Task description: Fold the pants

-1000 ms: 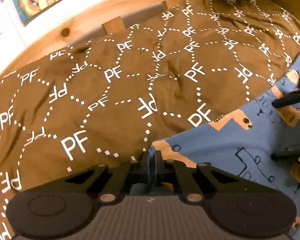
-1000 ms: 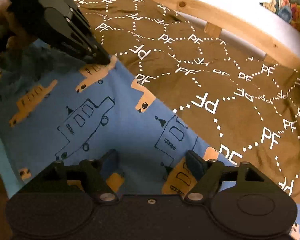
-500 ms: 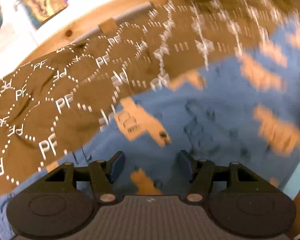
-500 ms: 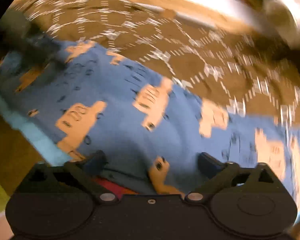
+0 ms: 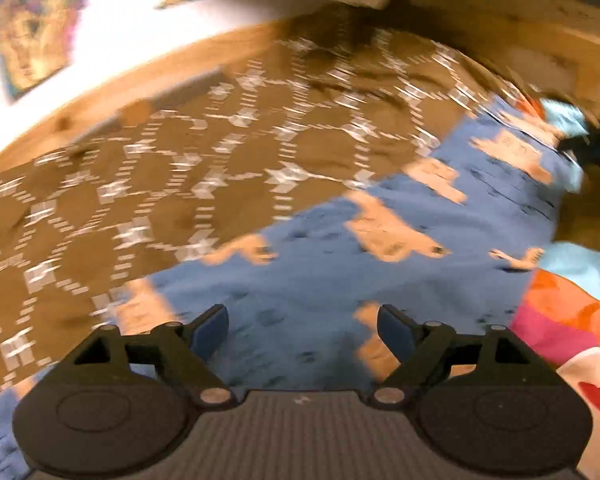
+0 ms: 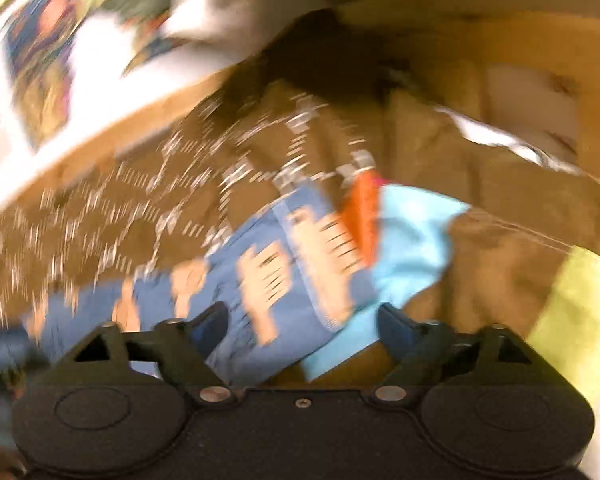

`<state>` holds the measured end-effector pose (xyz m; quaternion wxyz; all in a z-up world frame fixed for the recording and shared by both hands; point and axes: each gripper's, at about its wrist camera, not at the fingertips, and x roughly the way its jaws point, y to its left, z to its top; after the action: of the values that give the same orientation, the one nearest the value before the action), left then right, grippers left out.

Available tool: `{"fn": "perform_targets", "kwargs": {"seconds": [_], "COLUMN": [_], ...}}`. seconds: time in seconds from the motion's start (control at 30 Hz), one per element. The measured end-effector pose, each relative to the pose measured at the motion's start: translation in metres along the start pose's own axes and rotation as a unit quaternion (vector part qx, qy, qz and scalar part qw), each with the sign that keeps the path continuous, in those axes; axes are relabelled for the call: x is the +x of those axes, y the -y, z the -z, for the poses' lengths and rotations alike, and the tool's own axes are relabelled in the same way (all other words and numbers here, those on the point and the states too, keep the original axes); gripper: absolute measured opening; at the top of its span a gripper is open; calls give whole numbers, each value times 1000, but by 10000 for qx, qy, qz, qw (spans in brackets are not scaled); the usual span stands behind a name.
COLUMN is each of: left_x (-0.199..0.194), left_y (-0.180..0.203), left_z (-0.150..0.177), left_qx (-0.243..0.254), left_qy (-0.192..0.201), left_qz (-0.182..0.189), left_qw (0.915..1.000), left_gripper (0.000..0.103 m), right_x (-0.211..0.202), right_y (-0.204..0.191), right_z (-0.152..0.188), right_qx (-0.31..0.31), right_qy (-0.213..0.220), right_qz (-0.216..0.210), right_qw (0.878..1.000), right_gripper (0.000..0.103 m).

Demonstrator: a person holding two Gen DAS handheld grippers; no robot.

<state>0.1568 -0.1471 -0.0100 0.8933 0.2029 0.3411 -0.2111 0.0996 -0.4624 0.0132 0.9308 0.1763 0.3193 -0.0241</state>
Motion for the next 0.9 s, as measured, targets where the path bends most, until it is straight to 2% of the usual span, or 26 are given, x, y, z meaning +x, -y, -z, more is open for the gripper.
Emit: {"fn": "perform_targets", "kwargs": {"seconds": [0.1, 0.13, 0.2, 0.27, 0.33, 0.4, 0.5, 0.57, 0.6, 0.63, 0.7, 0.77, 0.87, 0.9], "left_x": [21, 23, 23, 24, 24, 18, 19, 27, 34, 40, 58, 74, 98, 106], "left_y": [27, 32, 33, 27, 17, 10, 12, 23, 32, 40, 64, 85, 107, 115], "left_z": [9, 15, 18, 10, -7, -31, -80, -118, -138, -151, -178, -191, -198, -196], "left_qx": [568, 671, 608, 454, 249, 53, -9, 165, 298, 427, 891, 1113, 1200, 1300], "left_qy": [-278, -238, -184, -359, -346, -96, 250, 283, 254, 231, 156, 28, -108, -135], "left_qz": [-78, -167, -253, -180, -189, 16, 467, 745, 855, 944, 1088, 1145, 1416, 1436], "left_qw": [9980, 9973, 9977, 9982, 9989, 9999, 9986, 9967, 9956, 9943, 9899, 9872, 9826, 9810], "left_gripper": [86, 87, 90, 91, 88, 88, 86, 81, 78, 74, 68, 65, 63, 60], "right_x": [6, 8, 14, 18, 17, 14, 10, 8, 7, 5, 4, 5, 4, 4], "right_y": [7, 7, 3, 3, 7, 14, 21, 23, 23, 23, 17, 10, 0, -4], "right_z": [-2, -1, -1, -3, -6, -8, -6, -4, -3, 0, 0, 0, 4, 6], "right_qx": [-49, -139, -386, -351, -102, 231, 475, 551, 532, 412, 36, -260, -803, -960], "right_qy": [-21, -34, -69, -50, 8, 109, 238, 273, 287, 311, 354, 410, 457, 470], "right_qz": [-38, -49, -39, -97, -226, -348, -351, -314, -289, -236, -100, -65, -7, -5], "right_qw": [10000, 9999, 9992, 9993, 9997, 9991, 9980, 9976, 9978, 9984, 9993, 9988, 9957, 9943], "right_gripper": [76, 76, 76, 77, 77, 74, 59, 40, 36, 29, 27, 24, 23, 23]}}
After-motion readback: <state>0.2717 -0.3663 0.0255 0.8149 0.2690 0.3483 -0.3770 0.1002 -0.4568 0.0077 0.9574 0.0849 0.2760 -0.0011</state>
